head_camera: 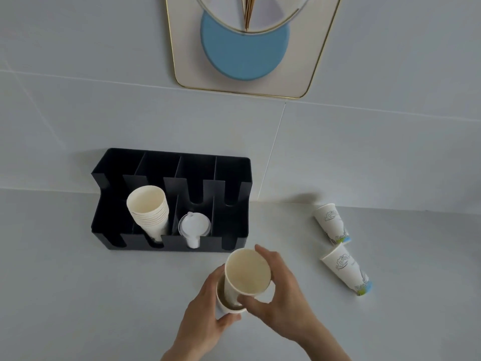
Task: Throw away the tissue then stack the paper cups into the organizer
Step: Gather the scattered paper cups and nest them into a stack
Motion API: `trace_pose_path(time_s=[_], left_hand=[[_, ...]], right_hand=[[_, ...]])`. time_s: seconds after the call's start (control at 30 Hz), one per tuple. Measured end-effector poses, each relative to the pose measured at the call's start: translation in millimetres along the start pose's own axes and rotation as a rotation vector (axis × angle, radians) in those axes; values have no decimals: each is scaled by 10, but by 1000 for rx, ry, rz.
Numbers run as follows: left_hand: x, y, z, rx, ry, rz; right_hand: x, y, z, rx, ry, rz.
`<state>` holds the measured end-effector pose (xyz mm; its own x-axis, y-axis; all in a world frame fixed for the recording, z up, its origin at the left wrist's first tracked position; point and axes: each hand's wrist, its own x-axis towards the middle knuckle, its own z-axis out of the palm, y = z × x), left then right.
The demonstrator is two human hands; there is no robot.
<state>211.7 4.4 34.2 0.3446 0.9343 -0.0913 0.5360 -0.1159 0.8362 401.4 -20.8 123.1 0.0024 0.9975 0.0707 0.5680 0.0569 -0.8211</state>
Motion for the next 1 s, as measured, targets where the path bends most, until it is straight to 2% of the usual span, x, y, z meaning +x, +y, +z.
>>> trace_pose_path(time_s=[0.2,0.43,0.57,0.63,0.7,0.77,0.83,0.9,1.0], left_hand=[[4,-15,-31,-6,-11,37],[28,17,-59,21,-24,65],[25,-11,-39,26,-22,49],[21,-30,-28,18,-18,55],[18,-40,-16,11,-13,56],[13,-39,0,14,-7,48],[10,-31,15,20,-7,34],[9,-23,29,34,-3,22],[8,-1,53,36,10,-13]], right_hand=[[-98,260,184,-182,-154,38],[-48,352,247,-274,-167,74],[-13,356,148,-243,-193,85],[20,476,-4,-165,-110,164],[54,735,-221,-134,80,245],[98,1045,-480,-198,244,323],[164,1306,-770,-303,336,426],[241,1548,-1028,-442,342,535],[341,1859,-1236,-570,222,631]])
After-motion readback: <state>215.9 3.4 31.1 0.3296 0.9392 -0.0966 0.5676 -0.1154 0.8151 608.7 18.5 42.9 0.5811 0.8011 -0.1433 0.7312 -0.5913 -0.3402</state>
